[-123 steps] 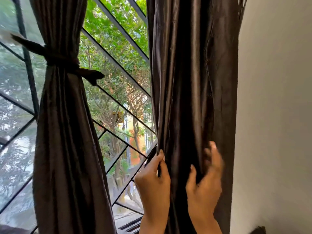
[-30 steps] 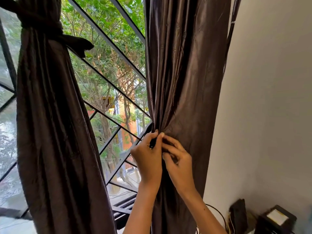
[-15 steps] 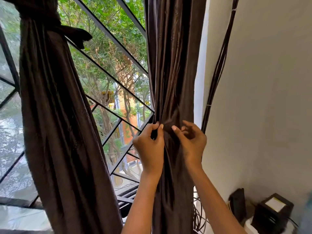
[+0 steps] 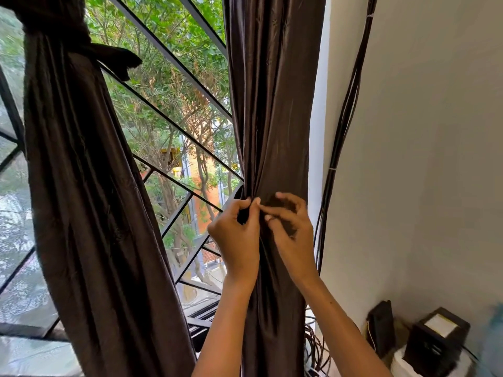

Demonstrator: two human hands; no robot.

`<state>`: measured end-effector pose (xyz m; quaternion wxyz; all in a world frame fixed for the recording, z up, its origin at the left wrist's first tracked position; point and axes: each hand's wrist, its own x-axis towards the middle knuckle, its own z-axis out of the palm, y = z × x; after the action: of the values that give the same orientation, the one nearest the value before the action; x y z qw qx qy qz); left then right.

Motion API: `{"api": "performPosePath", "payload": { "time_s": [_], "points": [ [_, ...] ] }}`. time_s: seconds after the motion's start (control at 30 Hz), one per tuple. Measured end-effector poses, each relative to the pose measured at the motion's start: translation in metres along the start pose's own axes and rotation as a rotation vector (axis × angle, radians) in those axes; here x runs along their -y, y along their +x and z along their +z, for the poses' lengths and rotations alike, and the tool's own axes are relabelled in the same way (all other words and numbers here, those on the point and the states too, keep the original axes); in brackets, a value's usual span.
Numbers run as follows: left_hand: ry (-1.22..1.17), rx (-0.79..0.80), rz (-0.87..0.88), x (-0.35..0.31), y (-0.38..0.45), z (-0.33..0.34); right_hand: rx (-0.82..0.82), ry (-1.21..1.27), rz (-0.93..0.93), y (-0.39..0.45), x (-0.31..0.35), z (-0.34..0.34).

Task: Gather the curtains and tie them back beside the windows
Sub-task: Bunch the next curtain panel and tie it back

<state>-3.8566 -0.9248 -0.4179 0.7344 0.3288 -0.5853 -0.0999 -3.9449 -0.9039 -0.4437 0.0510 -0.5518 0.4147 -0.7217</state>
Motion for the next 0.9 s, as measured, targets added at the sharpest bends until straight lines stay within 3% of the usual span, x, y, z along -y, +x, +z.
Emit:
{"api": "performPosePath", "payload": {
  "time_s": [0.07,0.17,0.27,0.33,0.43,0.53,0.8,0.9],
  "points": [
    [0.006,0.000,0.002,0.001,0.001,0.000,-0.056,-0.035,0.097,0.009,-0.006,-0.003],
    [-0.020,0.011,0.004,0.002,0.001,0.000,-0.002,0.162,0.350,0.022,-0.006,-0.005],
    [-0.032,-0.002,0.002,0.005,0.002,-0.001,-0.024,0.246,0.392,0.026,-0.004,-0.008],
    [-0.011,-0.009,0.014,0.005,0.003,-0.002,-0.114,0.236,0.339,0.024,-0.001,-0.009],
    [0.049,0.001,0.061,0.003,0.001,-0.001,-0.267,0.003,0.126,0.014,0.001,-0.006],
    [0.049,-0.005,0.062,0.002,-0.003,0.001,-0.156,-0.112,-0.075,0.000,0.004,0.003],
    [-0.029,0.026,0.015,-0.008,-0.009,0.004,0.064,-0.348,-0.116,-0.008,-0.006,0.008],
    [0.016,-0.002,0.000,0.000,-0.003,0.007,0.133,-0.222,-0.107,-0.006,-0.010,0.001]
  ]
}}
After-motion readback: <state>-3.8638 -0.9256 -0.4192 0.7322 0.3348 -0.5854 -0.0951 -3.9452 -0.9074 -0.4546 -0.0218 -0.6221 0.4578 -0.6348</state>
